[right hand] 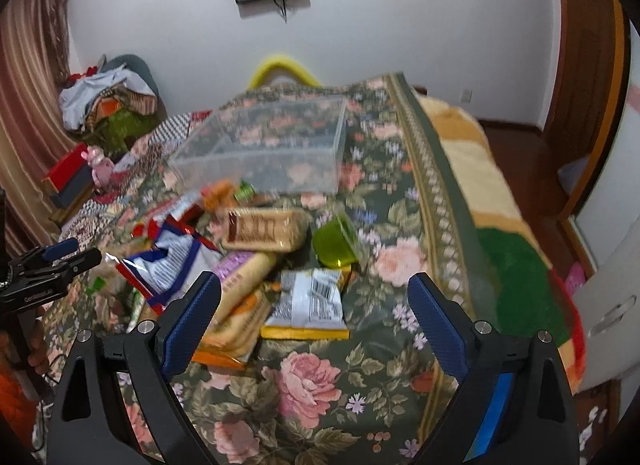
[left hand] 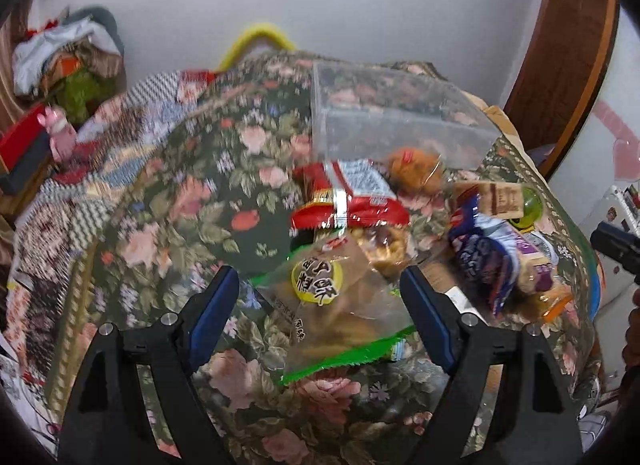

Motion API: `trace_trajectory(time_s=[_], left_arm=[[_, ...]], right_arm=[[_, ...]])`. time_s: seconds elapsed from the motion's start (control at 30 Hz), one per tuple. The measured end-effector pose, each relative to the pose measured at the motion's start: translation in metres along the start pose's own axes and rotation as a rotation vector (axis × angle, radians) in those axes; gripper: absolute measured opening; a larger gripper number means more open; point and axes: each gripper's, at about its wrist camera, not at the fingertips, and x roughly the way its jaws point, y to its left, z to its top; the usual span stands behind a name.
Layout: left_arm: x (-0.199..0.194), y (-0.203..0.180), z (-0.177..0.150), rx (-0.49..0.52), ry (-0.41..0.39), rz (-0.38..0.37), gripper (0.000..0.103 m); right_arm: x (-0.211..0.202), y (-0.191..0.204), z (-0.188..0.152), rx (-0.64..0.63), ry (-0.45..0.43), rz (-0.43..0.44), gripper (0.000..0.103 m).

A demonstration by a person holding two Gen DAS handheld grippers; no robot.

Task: Organize snacks
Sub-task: 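Grasp the yellow-labelled cookie bag with the left gripper while the right grasps the white snack packet, then carry both held snacks into the clear box and open both grippers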

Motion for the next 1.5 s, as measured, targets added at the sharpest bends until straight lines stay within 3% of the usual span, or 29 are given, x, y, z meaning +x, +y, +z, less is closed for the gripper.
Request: trace_trajectory(time_s=[0.17, 0.33, 0.47, 0.6, 0.7, 0.8, 1.13, 1.5], left_arm=[[0.025, 0.007, -0.001, -0.054, 0.062, -0.047, 0.084], [0.035, 0.004, 0.000, -0.046, 0.056, -0.035, 0.085], [0.051, 0.005, -0.002, -0.061, 0.098, -0.043, 0.085], [0.060, 0.010, -0.007, -0.094, 0.115, -0.049, 0.072], [0.058, 0.010, -0.006, -0.102, 0.100, -0.064, 0.055], [0.054, 0.007, -0.006, -0.079, 0.087, -0.043, 0.050], [0.016, 0.002, 0.002, -0.051, 0.011, -0.025, 0.049], [-0.024, -0.017, 0.042, -0.003, -0.121, -0.053, 0.049]], right_arm=[[0.023, -0.002, -0.003, 0.005, 0.078, 0.010, 0.086], [0.040, 0.001, -0.007, -0.011, 0.130, 0.014, 0.082], [0.054, 0.000, -0.009, -0.019, 0.168, 0.014, 0.078], [0.067, -0.004, -0.012, -0.004, 0.207, 0.019, 0.069], [0.067, -0.006, -0.013, -0.008, 0.193, 0.014, 0.062], [0.066, -0.004, -0.013, -0.032, 0.187, 0.004, 0.052], [0.054, 0.000, -0.008, -0.037, 0.154, -0.001, 0.046], [0.016, 0.007, 0.016, -0.061, 0.027, 0.002, 0.045]])
